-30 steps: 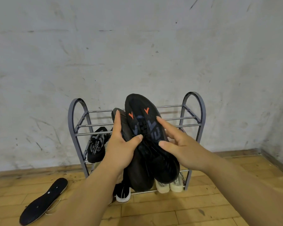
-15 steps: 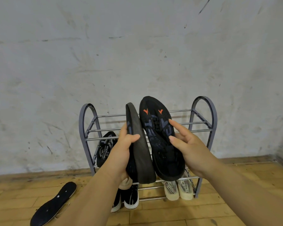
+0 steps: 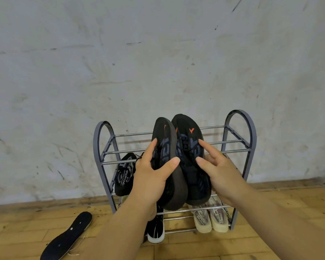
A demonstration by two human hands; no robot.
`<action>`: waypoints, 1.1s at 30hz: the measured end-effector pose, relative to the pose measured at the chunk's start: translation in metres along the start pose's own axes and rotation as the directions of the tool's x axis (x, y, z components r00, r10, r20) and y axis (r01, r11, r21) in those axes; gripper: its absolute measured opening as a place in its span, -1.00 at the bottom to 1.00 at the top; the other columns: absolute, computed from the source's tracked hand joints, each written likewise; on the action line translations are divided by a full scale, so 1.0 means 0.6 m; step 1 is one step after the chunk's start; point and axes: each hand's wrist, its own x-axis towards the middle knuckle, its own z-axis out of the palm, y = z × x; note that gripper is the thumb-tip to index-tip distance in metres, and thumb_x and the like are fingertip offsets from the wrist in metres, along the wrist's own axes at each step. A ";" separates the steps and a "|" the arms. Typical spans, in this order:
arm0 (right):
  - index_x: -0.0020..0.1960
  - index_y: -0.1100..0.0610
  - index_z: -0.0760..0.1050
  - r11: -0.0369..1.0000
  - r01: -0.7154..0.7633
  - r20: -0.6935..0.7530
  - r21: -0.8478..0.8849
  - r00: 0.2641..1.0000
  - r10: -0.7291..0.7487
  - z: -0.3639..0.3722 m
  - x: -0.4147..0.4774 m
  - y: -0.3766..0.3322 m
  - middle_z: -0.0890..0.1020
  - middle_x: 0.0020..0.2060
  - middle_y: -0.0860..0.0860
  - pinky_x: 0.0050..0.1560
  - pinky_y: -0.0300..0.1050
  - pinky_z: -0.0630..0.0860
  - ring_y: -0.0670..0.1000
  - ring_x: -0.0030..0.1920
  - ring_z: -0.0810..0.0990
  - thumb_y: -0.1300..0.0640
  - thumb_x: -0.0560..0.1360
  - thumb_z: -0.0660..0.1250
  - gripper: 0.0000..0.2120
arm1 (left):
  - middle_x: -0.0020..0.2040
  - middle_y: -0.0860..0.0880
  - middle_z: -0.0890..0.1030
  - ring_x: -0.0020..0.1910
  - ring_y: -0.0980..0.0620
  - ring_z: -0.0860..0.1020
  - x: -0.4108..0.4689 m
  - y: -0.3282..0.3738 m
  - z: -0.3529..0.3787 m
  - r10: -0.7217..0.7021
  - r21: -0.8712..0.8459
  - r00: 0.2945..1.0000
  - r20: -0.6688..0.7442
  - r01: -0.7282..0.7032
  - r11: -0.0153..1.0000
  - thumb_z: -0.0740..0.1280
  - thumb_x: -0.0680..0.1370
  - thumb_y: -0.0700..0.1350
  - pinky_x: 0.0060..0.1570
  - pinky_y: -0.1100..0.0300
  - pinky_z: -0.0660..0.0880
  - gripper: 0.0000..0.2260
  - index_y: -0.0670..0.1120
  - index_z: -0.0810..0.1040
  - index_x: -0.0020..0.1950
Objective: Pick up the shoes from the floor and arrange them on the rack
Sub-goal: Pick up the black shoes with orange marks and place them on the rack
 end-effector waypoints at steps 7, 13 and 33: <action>0.51 -0.25 0.41 0.998 -0.036 -0.071 0.058 0.997 0.040 -0.004 0.022 0.009 0.72 0.20 -0.03 0.25 0.21 0.62 0.03 0.18 0.72 0.14 0.68 0.31 -0.53 | 0.37 0.00 0.61 0.26 -0.09 0.65 0.017 -0.004 -0.011 -0.092 -0.261 0.968 0.234 0.154 0.953 0.61 0.38 -0.16 0.25 -0.16 0.59 -0.32 0.22 0.53 0.44; 0.51 -0.25 0.40 0.998 -0.045 -0.099 0.049 0.994 0.050 -0.017 0.026 0.016 0.70 0.22 -0.02 0.24 0.20 0.63 0.03 0.17 0.72 0.12 0.67 0.33 -0.52 | 0.31 -0.03 0.67 0.30 -0.07 0.63 0.014 -0.015 -0.012 -0.109 -0.196 0.918 0.381 0.195 0.961 0.54 0.36 -0.27 0.32 -0.10 0.55 -0.30 0.11 0.50 0.46; 0.35 -0.12 0.61 0.768 -0.478 0.302 -0.427 0.725 0.619 -0.284 -0.096 0.030 0.66 0.30 0.16 0.35 0.20 0.53 0.24 0.27 0.66 0.26 0.57 0.43 -0.56 | 0.42 0.11 0.45 0.40 0.05 0.48 -0.088 -0.048 -0.056 -0.420 0.512 0.691 0.588 0.084 0.855 0.63 0.28 0.00 0.46 -0.02 0.40 -0.32 0.41 0.55 0.34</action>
